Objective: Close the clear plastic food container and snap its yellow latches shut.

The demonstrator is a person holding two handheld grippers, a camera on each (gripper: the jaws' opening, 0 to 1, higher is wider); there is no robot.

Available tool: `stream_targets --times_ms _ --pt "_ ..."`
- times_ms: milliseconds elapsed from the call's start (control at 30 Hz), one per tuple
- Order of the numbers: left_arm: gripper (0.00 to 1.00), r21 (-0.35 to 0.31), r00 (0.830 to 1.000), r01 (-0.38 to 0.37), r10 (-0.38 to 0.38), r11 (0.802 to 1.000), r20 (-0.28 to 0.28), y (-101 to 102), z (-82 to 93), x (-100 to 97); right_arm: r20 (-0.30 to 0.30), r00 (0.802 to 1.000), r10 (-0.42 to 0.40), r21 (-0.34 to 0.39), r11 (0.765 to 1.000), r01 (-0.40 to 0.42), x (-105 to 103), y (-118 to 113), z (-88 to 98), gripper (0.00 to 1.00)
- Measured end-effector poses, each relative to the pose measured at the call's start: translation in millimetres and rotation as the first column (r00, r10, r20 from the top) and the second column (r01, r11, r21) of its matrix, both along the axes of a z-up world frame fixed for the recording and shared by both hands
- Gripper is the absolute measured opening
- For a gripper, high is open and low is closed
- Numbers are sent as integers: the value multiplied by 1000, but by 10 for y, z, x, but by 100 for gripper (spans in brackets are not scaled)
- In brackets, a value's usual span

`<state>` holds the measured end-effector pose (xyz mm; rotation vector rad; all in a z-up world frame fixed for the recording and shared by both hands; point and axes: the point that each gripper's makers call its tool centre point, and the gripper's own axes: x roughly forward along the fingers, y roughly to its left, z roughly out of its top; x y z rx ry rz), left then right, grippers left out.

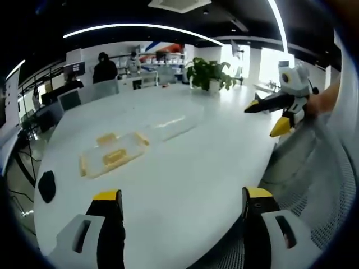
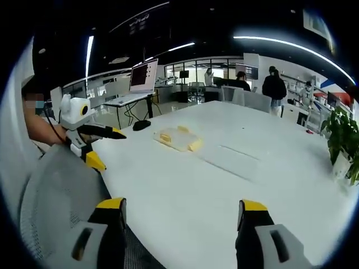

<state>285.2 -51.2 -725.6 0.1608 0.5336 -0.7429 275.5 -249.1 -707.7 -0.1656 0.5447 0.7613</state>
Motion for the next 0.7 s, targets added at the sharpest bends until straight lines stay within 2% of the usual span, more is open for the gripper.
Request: stream_targets --times_ms 700 --pt "86 -12 1000 30 -30 999 6 -65 9 -52 -8 1000 -8 -29 1000 7 -19 -32 -56 80"
